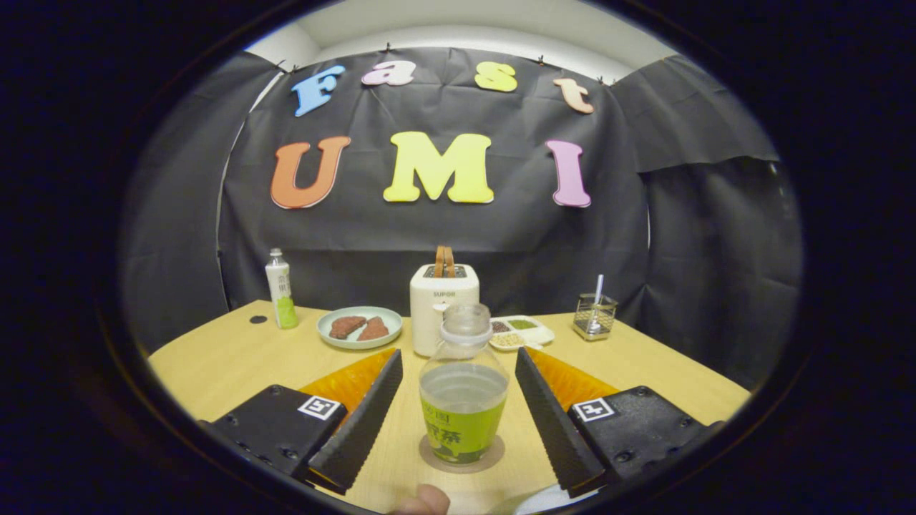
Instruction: Take the bottle from table, then pour the juice into the cup, finally place the bottle on the coaster
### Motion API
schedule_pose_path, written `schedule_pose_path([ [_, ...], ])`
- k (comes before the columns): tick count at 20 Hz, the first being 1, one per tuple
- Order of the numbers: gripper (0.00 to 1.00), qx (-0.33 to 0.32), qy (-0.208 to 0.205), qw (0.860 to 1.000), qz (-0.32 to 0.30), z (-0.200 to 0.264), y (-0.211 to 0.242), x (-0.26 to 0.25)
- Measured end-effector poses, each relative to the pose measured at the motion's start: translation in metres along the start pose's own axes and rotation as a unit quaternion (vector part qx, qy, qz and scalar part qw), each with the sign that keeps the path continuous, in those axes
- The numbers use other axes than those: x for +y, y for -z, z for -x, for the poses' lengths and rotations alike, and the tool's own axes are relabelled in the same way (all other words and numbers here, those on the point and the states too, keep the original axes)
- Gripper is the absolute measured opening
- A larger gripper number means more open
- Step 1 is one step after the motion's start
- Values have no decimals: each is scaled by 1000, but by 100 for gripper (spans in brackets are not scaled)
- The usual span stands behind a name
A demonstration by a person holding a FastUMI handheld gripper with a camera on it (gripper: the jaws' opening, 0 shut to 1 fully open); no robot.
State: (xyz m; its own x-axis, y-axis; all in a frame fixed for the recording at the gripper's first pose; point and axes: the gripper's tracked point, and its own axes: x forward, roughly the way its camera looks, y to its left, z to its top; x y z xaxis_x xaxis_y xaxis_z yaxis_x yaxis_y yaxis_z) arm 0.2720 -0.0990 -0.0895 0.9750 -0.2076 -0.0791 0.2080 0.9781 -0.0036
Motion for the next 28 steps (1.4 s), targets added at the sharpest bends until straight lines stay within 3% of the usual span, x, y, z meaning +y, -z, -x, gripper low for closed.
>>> schedule_pose_path([
  [5, 100, -22, -7, 1000, -3, 75, -30, -2],
  [8, 100, -24, -37, 999, -11, 125, -32, 13],
  [12, 100, -11, -2, 1000, 23, 184, -16, 3],
  [15, 100, -1, -14, 999, 34, 220, -6, 11],
  [18, 100, -18, -15, 999, 39, 248, -10, 7],
  [23, 100, -40, 33, 998, 30, 281, -16, -18],
  [28, 100, -48, 23, 999, 14, 303, -23, -7],
])
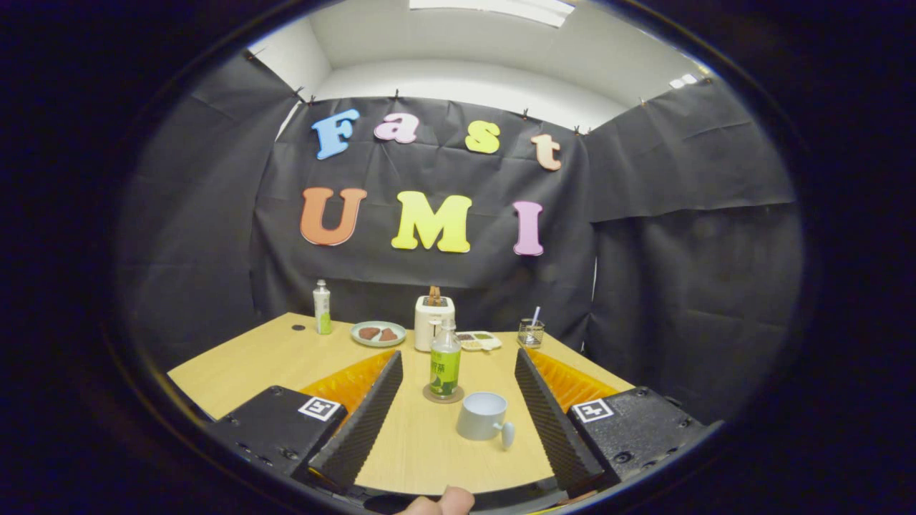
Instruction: Take the bottle from table, then pour the juice into the cup, finally place the bottle on the coaster
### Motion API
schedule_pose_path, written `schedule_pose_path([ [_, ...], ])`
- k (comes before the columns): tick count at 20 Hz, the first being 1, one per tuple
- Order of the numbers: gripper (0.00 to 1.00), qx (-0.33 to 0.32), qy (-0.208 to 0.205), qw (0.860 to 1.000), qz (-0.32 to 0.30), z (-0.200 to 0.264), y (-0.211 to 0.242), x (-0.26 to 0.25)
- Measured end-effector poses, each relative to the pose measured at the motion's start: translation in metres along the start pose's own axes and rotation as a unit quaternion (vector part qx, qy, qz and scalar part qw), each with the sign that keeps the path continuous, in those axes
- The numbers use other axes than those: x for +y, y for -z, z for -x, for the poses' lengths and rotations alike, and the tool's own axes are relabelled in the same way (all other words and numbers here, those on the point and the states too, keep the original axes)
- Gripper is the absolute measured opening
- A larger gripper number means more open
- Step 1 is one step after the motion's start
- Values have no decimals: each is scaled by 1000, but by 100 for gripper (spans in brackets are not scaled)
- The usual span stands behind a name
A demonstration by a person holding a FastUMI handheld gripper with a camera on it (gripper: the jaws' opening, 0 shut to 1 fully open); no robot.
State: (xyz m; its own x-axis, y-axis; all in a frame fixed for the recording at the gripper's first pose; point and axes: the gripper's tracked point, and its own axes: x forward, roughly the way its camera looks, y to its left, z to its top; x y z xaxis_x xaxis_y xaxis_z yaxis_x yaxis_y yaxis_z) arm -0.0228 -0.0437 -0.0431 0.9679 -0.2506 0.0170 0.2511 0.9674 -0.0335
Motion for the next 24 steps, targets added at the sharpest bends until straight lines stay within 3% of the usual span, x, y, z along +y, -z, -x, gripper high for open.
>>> schedule_pose_path([
  [7, 100, -27, -61, 998, -20, 4, -13, 29],
  [24, 100, 2, -14, 999, -34, -13, 0, 0],
])
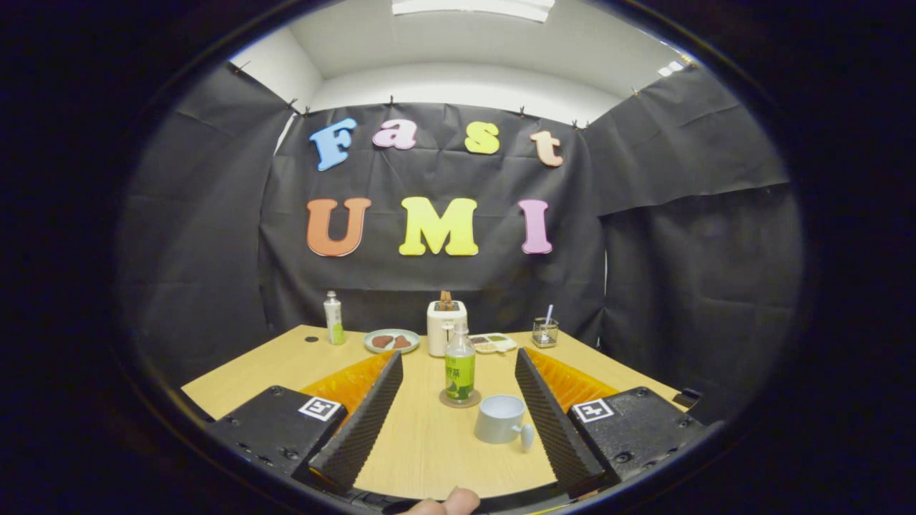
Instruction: Take the bottle from table, then pour the juice into the cup, finally place the bottle on the coaster
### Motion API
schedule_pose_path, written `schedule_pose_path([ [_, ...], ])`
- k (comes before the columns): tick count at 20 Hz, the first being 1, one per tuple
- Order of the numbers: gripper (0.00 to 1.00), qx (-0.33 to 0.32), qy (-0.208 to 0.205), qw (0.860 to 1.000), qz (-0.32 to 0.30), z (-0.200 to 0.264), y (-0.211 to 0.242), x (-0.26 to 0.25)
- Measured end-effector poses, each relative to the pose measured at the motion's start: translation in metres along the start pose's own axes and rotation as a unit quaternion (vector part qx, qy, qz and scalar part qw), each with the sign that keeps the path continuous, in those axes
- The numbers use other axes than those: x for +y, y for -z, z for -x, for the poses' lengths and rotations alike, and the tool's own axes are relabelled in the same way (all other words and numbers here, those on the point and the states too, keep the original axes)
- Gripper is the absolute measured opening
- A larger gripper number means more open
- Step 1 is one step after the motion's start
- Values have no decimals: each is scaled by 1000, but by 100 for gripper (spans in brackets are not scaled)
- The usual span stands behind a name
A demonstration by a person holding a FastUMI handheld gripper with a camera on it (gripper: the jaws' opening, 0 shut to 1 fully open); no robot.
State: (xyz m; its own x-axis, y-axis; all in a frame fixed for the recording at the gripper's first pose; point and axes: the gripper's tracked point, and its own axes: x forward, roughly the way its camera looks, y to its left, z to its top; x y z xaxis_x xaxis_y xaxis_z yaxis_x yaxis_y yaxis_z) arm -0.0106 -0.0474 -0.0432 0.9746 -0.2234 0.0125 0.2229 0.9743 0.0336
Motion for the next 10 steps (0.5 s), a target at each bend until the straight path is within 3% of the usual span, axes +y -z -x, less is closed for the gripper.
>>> schedule_pose_path([
  [5, 100, -1, -2, 1000, 30, 8, -3, 1],
  [10, 100, -14, 38, 998, 45, 24, -11, -14],
])
